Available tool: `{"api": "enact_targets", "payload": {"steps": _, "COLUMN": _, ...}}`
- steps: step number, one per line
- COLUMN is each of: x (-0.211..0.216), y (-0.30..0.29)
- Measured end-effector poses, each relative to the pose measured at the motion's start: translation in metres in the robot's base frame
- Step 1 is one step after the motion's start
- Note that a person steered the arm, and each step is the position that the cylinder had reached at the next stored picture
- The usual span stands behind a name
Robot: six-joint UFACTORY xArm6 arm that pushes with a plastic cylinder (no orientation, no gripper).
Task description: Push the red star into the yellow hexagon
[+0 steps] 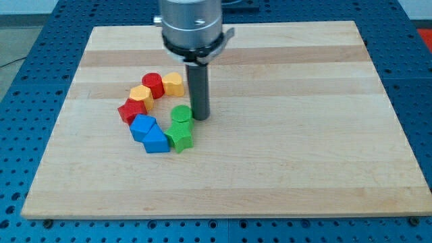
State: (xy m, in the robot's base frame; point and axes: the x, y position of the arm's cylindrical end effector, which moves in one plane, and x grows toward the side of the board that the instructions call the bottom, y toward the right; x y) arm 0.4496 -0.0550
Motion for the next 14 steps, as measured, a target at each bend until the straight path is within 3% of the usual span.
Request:
{"api": "enact_targets", "payload": {"steps": 3, "x": -0.030, "y": -0.015}}
{"api": "enact_targets", "payload": {"steps": 4, "x": -0.024, "y": -0.052}}
{"api": "enact_targets", "payload": {"steps": 11, "x": 0.057, "y": -0.114}}
{"api": "enact_targets", "payload": {"steps": 13, "x": 0.044, "y": -0.138}}
{"api": "enact_targets", "payload": {"steps": 14, "x": 0.029, "y": -0.117}}
